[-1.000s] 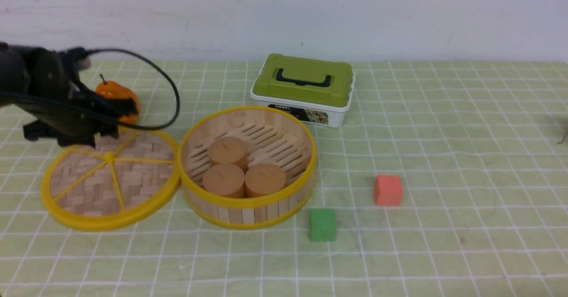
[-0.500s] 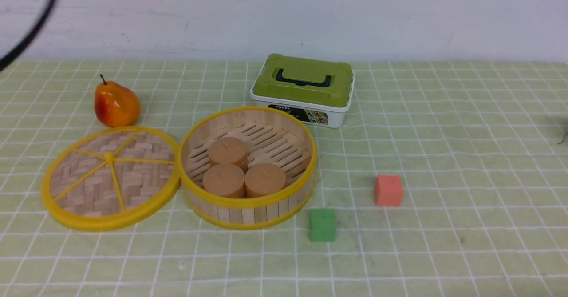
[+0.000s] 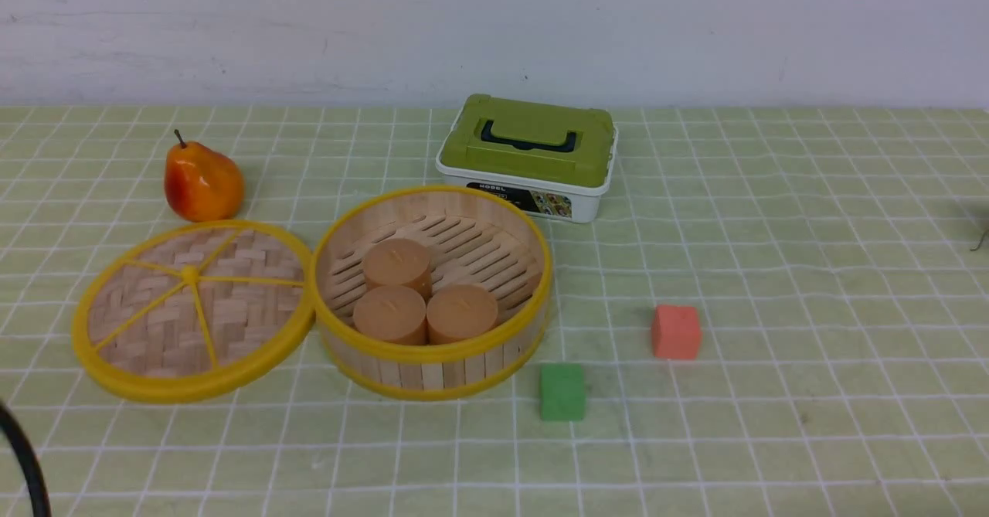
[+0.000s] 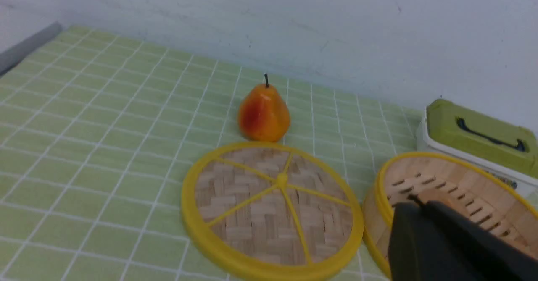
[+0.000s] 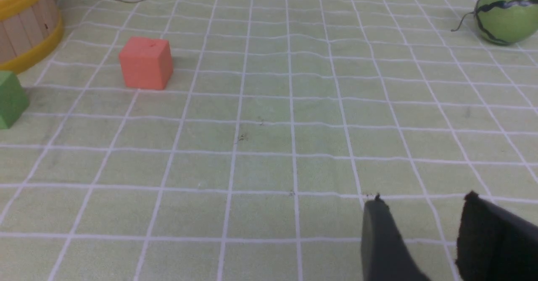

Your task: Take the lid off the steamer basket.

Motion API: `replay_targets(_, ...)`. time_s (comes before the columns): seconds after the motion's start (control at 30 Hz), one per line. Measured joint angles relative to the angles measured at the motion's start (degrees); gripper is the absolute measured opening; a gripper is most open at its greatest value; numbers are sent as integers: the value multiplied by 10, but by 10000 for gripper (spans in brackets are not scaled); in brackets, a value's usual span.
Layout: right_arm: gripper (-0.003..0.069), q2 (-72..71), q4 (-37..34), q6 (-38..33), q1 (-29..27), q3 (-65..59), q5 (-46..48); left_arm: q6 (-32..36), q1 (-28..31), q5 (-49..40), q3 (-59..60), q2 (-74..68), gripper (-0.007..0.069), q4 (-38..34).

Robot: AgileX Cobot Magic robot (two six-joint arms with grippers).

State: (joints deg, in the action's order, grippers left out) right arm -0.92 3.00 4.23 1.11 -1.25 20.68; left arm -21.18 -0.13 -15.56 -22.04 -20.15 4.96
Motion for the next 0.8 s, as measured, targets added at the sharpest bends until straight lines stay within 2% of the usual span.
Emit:
replay_targets(0.4, 241, 0, 0, 0, 0, 0, 0, 1, 0, -1, 118, 35, -13, -8)
replay_targets(0.8, 241, 0, 0, 0, 0, 0, 0, 1, 0, -45, 158, 78, -13, 22)
